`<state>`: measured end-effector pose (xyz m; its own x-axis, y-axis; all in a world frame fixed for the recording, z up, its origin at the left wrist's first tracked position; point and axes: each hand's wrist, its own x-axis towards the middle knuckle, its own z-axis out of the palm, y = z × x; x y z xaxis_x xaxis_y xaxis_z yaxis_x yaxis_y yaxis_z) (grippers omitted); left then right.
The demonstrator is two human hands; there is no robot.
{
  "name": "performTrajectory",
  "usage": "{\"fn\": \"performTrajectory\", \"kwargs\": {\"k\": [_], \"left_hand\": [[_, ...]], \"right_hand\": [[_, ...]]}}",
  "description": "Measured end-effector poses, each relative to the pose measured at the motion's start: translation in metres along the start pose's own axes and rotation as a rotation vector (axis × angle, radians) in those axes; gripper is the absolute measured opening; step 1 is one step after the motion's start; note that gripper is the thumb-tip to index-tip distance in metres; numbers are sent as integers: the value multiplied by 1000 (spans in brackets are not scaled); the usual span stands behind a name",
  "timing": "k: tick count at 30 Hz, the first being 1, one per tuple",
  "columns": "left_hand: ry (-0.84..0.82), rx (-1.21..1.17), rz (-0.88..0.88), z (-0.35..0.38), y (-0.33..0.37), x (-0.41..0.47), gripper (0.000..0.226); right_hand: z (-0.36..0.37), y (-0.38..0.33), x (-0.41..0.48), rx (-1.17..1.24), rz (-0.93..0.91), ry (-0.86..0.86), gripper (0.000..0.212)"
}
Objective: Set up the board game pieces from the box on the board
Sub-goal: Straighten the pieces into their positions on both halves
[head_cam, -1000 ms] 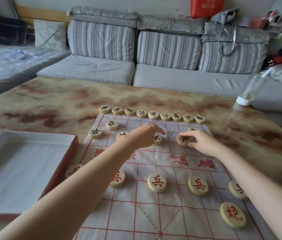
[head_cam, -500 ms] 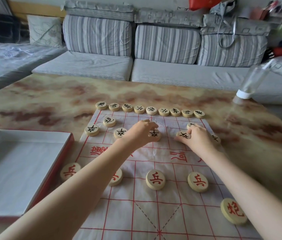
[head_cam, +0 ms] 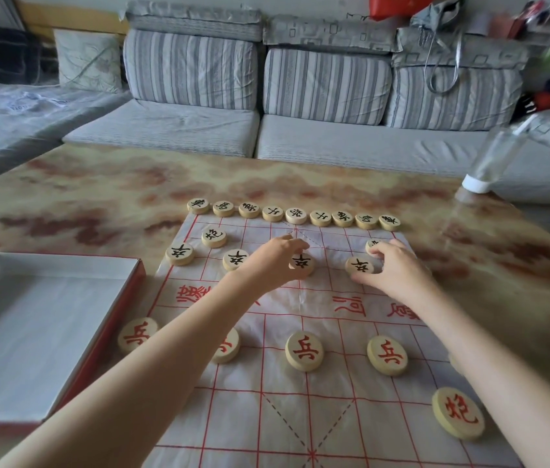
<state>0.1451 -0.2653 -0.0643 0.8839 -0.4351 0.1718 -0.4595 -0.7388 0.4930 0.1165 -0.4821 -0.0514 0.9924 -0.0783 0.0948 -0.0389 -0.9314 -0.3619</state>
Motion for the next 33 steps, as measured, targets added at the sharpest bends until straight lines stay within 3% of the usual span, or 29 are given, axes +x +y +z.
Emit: {"fn": "performTrajectory", "kwargs": {"k": [5, 14, 26, 30, 33], "left_hand": [[-20, -16, -23, -1, -2, 0, 55], [-10, -30, -15, 1, -2, -2, 52], [-61, -20, -53, -1, -1, 0, 57], [48, 14, -34, -5, 7, 5, 48], [129, -16, 21, -8, 23, 22, 37]], "right_hand": [[1, 2, 0, 134, -31, -83, 61], [6, 3, -7, 143, -66, 3, 49], [8, 15, -5, 218, -92, 8, 60], [-10, 45, -1, 351, -48, 87, 36], [-27, 79, 2, 419, 49, 100, 35]]}}
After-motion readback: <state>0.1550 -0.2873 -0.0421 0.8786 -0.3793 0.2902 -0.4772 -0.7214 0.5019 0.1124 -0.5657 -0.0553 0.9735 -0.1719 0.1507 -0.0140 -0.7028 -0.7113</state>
